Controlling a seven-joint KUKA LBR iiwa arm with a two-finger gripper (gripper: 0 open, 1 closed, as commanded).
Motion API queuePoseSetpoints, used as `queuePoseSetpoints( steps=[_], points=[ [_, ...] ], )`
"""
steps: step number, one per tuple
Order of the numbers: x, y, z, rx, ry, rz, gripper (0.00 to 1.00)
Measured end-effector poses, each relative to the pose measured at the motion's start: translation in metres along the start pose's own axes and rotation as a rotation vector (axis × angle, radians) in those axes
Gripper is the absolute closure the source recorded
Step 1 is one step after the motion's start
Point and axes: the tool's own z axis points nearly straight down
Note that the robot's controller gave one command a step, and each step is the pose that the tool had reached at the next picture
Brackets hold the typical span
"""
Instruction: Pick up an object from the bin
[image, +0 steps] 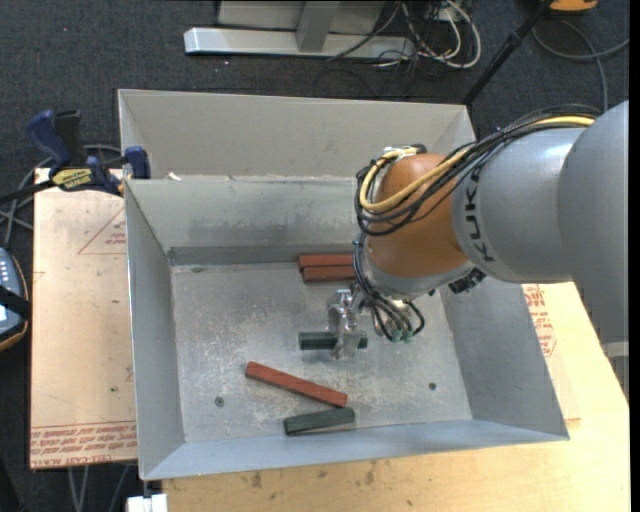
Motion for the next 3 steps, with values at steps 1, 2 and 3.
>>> queuePoseSetpoints(
  steps=[1,2,3],
  points=[
    [-0.002,0.0,-0.022,0.0,-0.008,0.0,1.0],
    [-0.003,0.0,-0.037,-0.001,-0.013,0.0,1.0],
    [-0.003,0.0,-0.047,-0.001,-0.015,0.001,1.0]
  ],
)
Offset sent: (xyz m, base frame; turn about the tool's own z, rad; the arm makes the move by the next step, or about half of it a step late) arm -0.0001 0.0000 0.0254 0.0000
